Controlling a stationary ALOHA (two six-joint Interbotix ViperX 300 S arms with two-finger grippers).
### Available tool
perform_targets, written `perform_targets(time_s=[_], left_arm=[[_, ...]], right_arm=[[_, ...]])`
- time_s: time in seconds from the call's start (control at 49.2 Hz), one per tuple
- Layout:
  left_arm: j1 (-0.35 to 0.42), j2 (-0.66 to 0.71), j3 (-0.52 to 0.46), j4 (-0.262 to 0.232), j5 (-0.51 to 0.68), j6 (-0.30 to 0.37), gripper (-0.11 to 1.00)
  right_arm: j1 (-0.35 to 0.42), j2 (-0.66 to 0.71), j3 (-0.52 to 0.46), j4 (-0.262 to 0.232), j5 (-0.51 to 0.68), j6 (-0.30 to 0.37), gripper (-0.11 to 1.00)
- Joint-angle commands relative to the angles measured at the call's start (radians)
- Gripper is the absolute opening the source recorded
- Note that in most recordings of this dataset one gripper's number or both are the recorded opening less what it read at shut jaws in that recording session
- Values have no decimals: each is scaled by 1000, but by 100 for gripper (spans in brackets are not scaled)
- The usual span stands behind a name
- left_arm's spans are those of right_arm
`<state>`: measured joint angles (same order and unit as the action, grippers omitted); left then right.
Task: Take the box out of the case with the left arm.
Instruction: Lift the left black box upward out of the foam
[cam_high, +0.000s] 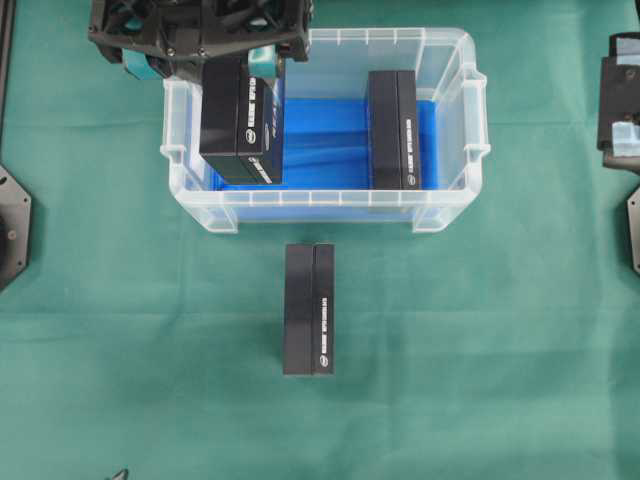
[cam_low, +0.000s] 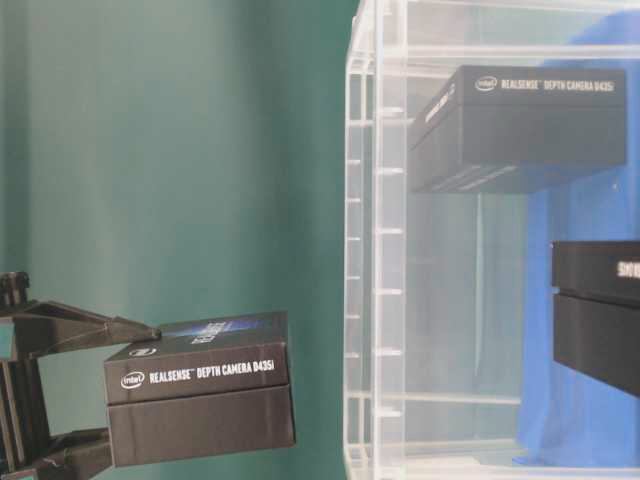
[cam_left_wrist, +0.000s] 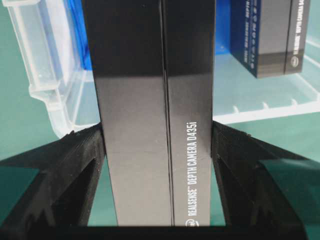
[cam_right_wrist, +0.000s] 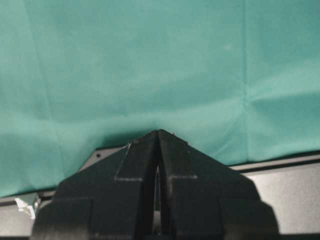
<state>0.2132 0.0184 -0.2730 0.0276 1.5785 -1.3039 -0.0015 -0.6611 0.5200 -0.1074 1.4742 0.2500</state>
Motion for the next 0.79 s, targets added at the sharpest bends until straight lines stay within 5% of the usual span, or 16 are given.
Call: perform_targets(time_s=[0.0, 0.772], left_arm=[[-3, -18, -28, 3, 0, 0, 60], [-8, -20, -26, 8, 0, -6, 60]], right_arm=[[0, -2, -9, -2, -5, -2, 0], [0, -3, -9, -2, -5, -2, 0]])
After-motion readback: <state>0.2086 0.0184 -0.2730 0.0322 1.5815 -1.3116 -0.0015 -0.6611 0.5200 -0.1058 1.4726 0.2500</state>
